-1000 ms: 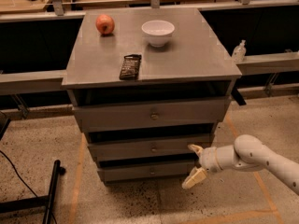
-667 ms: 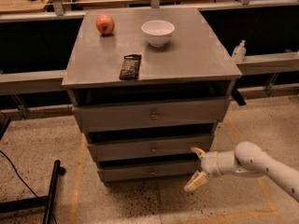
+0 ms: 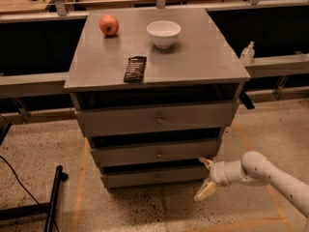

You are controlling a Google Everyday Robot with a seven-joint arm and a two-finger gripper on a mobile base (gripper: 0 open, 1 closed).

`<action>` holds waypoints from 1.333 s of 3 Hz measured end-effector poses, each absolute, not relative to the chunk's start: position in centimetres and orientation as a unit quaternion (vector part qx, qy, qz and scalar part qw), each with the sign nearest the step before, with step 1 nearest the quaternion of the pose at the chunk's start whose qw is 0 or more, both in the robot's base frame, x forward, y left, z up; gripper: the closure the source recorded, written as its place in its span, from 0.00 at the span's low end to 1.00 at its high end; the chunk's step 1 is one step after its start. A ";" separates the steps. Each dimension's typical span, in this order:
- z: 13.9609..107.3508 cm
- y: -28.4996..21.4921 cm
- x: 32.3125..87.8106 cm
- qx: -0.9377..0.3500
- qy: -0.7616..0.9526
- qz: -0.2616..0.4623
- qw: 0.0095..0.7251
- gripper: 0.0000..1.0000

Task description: Open bottom drawer

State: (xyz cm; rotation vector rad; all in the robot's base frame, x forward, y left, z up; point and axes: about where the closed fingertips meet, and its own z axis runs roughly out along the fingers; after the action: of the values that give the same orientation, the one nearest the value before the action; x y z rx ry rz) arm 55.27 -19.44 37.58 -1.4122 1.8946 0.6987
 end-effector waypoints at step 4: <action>26.7 -19.3 57.8 -0.545 0.722 0.302 0.302 0.00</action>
Offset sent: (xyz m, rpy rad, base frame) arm 0.0182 -0.0109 -0.0976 0.0884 0.1203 0.0247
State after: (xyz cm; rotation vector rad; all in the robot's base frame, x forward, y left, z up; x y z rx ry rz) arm 57.83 -19.32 26.71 -1.4461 1.9143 0.7999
